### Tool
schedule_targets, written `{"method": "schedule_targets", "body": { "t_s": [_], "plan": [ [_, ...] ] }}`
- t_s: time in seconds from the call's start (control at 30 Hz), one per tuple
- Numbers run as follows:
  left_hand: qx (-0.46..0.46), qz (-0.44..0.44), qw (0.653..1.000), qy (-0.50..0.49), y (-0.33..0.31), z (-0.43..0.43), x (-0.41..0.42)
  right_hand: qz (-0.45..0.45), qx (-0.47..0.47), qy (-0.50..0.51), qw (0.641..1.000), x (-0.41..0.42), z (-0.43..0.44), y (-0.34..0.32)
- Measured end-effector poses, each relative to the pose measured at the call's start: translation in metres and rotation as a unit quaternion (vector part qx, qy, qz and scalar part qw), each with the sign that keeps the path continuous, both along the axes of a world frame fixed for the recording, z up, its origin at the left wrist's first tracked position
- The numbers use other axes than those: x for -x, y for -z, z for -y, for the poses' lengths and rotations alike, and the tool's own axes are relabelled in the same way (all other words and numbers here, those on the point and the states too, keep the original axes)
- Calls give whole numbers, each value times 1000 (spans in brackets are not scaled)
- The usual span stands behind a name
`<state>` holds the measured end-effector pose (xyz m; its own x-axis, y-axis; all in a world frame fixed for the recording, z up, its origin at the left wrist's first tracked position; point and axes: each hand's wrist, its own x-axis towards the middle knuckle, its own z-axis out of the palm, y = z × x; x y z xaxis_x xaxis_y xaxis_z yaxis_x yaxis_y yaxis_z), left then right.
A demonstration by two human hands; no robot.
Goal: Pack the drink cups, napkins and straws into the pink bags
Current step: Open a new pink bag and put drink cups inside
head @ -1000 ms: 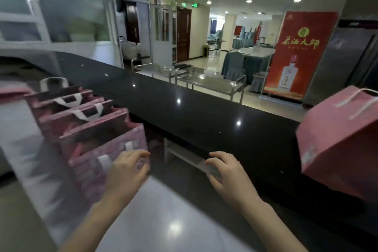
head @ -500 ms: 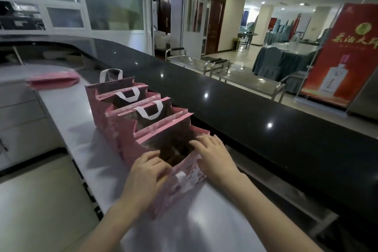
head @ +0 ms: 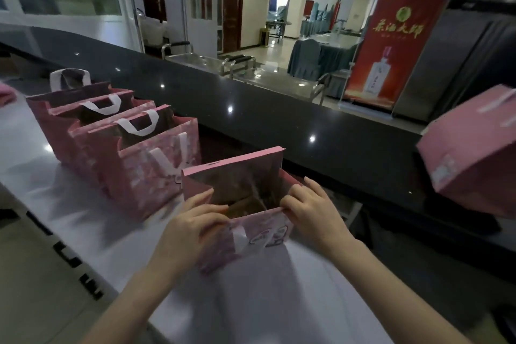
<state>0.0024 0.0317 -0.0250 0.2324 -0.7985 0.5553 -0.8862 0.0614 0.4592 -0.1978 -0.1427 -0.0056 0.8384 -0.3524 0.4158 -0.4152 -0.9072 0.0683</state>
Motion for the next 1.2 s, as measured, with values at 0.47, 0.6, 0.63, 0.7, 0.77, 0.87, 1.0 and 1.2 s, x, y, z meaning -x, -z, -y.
{"method": "schedule_targets", "body": {
  "t_s": [0.47, 0.6, 0.63, 0.7, 0.77, 0.87, 1.0, 1.2],
  "plan": [
    [-36, -2, 988, 148, -5, 44, 190, 21, -10, 200, 980, 245, -66, 5],
    [-43, -2, 987, 153, -6, 46, 206, 58, -11, 206, 977, 261, -73, 3],
    [-41, 0, 987, 156, -6, 45, 207, 60, -10, 202, 977, 263, -75, 3],
    [-33, 10, 985, 169, -5, 44, 207, 58, -10, 194, 979, 265, -78, 2],
    [-34, 26, 984, 173, -5, 47, 208, 62, -29, 192, 979, 269, -81, 1],
    [-46, 37, 986, 158, -9, 57, 210, 80, -59, 207, 973, 278, -83, 0],
    [-42, 43, 985, 162, -17, 79, 210, 108, -104, 271, 951, 312, -82, 1],
    [-13, 56, 994, 90, -27, 116, 208, -92, -273, 401, 869, 371, -92, 21]
  ]
}}
